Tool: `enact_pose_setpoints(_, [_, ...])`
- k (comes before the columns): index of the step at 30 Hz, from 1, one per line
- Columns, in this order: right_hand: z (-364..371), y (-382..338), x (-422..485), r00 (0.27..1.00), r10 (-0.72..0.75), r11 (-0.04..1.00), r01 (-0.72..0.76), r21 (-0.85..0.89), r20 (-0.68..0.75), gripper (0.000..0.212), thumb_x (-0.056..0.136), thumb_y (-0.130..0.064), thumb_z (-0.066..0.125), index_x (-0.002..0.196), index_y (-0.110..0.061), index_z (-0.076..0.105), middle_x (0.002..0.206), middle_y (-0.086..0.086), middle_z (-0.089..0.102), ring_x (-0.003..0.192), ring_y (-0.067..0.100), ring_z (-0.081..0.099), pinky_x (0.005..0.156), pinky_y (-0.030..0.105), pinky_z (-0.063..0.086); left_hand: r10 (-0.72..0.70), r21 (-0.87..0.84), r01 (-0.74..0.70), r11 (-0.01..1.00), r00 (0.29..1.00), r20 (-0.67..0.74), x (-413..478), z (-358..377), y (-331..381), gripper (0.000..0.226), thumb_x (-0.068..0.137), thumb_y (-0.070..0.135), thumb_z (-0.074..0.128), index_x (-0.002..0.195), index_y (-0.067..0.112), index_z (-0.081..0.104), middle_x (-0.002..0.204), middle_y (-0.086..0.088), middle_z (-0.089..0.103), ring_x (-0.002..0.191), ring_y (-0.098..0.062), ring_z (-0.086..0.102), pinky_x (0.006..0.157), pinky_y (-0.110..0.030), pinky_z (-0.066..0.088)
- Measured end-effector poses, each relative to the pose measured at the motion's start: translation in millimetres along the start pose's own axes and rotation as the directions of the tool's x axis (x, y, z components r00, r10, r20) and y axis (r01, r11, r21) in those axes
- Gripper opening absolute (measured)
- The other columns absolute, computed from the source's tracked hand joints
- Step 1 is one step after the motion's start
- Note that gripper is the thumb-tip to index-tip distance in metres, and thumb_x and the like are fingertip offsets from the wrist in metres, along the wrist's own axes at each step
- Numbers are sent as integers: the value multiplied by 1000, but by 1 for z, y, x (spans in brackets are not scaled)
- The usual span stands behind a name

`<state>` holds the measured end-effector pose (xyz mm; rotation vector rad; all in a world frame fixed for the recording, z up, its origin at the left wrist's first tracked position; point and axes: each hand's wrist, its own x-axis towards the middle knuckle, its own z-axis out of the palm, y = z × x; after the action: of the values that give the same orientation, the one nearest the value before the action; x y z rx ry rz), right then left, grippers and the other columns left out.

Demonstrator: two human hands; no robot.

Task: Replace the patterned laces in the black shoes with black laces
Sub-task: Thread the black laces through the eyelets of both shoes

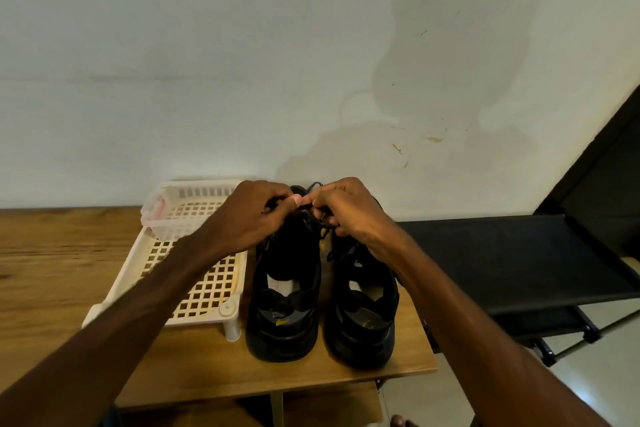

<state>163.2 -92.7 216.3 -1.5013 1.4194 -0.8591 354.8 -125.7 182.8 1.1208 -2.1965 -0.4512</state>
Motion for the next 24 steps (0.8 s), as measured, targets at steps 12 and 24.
enact_pose_setpoints(12, [-20,24,10,999,34,972,-38,-231,-19,31,97,8,50,110,-7,75,88,5,77,67,5,70,59,17,53,-244,193,281,940,950,-194,1,-16,-39,31,98,42,60,69,33,66,62,18,60,65,-4,58,88,-52,53])
enact_pose_setpoints(24, [-17,23,6,992,-22,977,-6,-214,-127,11,89,-12,79,85,-3,74,76,12,76,64,19,75,56,22,59,-259,231,303,925,944,-202,-4,-13,-44,13,93,37,67,88,26,72,80,14,67,87,-16,64,94,-54,50])
